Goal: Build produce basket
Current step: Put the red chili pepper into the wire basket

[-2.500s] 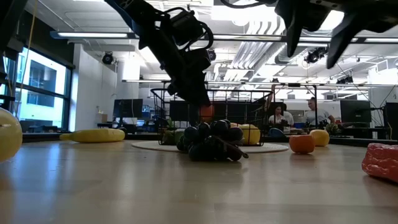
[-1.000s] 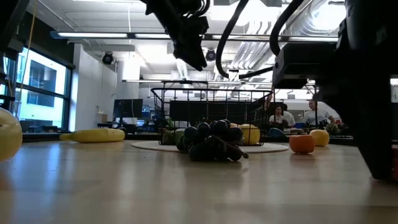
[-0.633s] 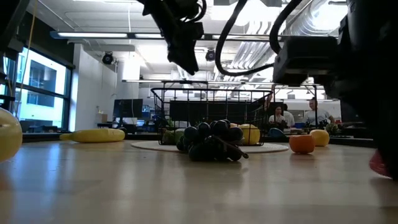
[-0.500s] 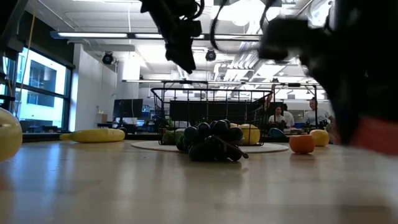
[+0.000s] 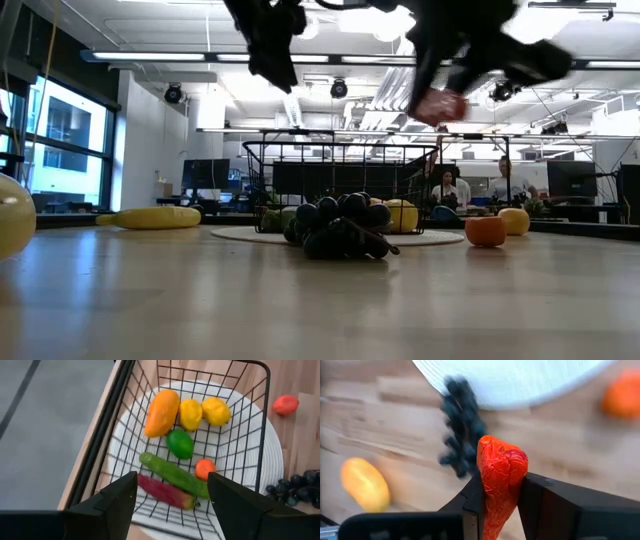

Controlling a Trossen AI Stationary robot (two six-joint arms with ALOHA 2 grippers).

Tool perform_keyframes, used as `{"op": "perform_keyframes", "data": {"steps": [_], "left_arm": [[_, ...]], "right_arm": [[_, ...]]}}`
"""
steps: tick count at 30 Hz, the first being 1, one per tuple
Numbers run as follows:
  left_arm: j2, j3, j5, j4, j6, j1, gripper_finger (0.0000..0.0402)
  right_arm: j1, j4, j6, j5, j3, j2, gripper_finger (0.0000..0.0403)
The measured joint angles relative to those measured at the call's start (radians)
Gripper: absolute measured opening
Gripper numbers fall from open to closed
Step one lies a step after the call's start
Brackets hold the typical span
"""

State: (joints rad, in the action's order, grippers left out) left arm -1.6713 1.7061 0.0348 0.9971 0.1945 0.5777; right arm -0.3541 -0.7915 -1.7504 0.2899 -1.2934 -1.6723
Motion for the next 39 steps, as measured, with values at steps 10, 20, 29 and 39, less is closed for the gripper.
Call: {"op": "perform_keyframes", "data": {"steps": [10, 20, 29, 39], "left_arm": [[0.063, 0.000, -0.099, 0.111, -0.032, 0.005, 0.0232], [0.131, -0.001, -0.181, 0.179, -0.139, 0.007, 0.0232], [0.176, -0.001, -0.241, 0.284, -0.272, 0.044, 0.0232], [0.189, -0.031, -0.268, 0.393, -0.377, 0.058, 0.0232]], "right_arm": [[0.197, 0.131, 0.405, 0.067, 0.000, 0.146, 0.0053], [0.455, 0.450, 0.878, 0.079, 0.000, 0.177, 0.0053], [0.613, 0.664, 1.156, 0.033, -0.002, 0.165, 0.0053], [0.647, 0.771, 1.211, -0.011, -0.002, 0.028, 0.0053]]}}
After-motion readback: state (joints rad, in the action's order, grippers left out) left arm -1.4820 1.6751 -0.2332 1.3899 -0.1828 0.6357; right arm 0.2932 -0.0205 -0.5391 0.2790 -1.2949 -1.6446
